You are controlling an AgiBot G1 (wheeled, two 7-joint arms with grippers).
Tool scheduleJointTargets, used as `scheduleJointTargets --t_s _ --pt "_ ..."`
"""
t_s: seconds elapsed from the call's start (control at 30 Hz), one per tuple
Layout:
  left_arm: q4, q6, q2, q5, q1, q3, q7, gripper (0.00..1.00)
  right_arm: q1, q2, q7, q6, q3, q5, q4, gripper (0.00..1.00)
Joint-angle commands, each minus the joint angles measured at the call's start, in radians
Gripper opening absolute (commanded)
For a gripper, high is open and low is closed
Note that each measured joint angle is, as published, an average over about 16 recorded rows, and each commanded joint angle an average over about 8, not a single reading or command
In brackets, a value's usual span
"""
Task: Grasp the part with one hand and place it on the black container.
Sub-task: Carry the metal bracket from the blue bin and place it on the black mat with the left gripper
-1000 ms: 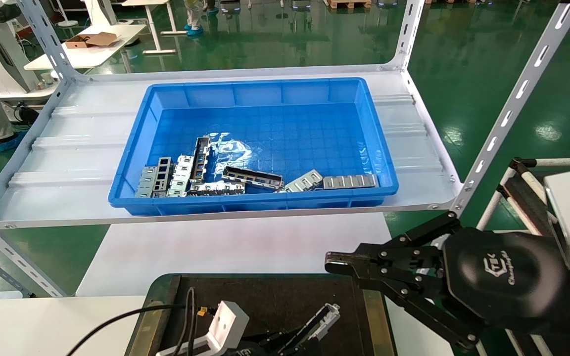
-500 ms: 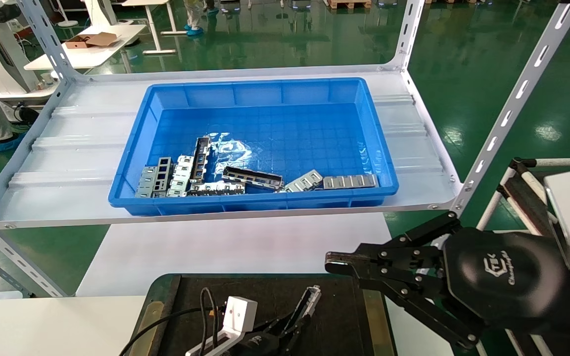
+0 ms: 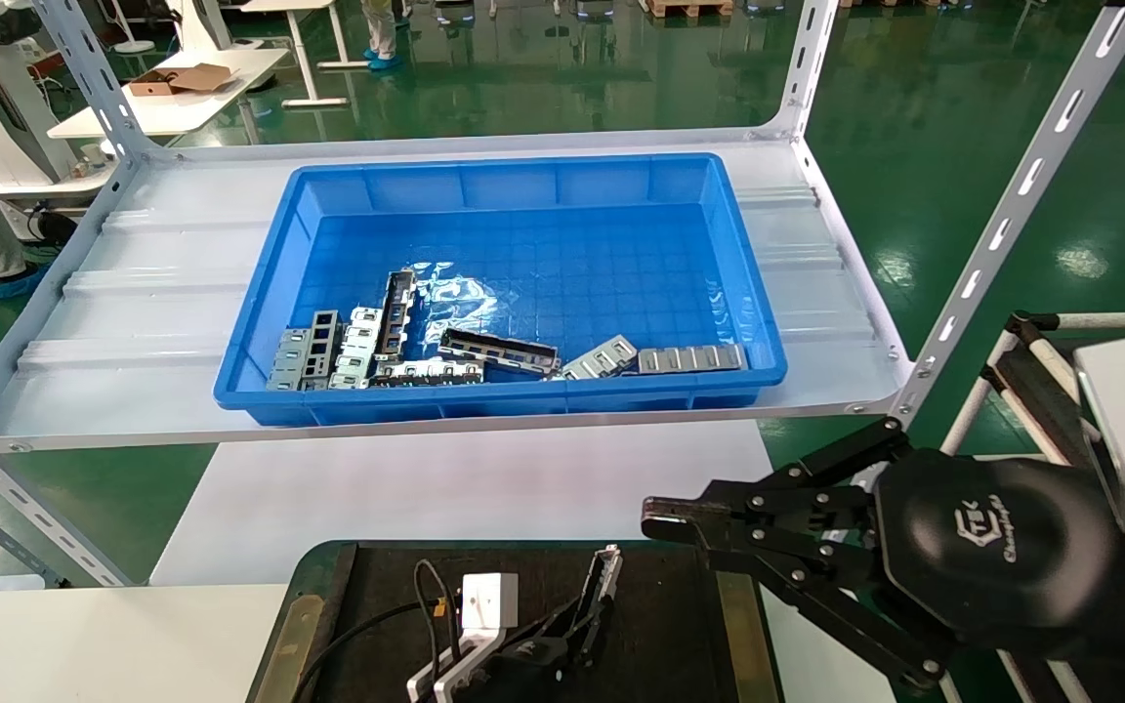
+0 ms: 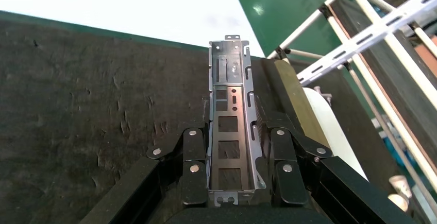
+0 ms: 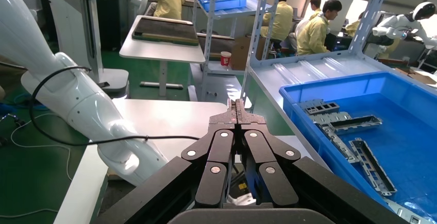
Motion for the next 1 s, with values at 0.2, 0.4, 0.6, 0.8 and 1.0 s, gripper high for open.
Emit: scheduleJointTargets --t_s 0.2,0.4,0.6,0.8,1.0 --pt "0.073 -0.016 0.068 0.001 -0.009 -0.038 -0.009 0.0 0.0 0.0 0.0 0.0 0.0 0.0 0.0 0.0" --pt "0.112 0.001 0.1 0.019 -0.006 -0.08 -0.009 0.0 0.0 0.0 0.0 0.0 -0.001 0.001 0.0 0.0" --pt "0.136 0.011 0.112 0.025 0.003 -0.094 -0.02 0.0 0.0 0.0 -0.001 0.0 -0.001 0.001 0.0 0.0" --pt "0.147 0.008 0.117 0.024 0.009 -0.081 -0.037 0.0 0.0 0.001 -0.001 0.001 -0.001 0.001 0.0 0.0" --pt "0.15 -0.009 0.12 0.027 0.002 -0.058 -0.057 0.0 0.0 0.001 -0.001 0.001 -0.002 0.001 0.0 0.0"
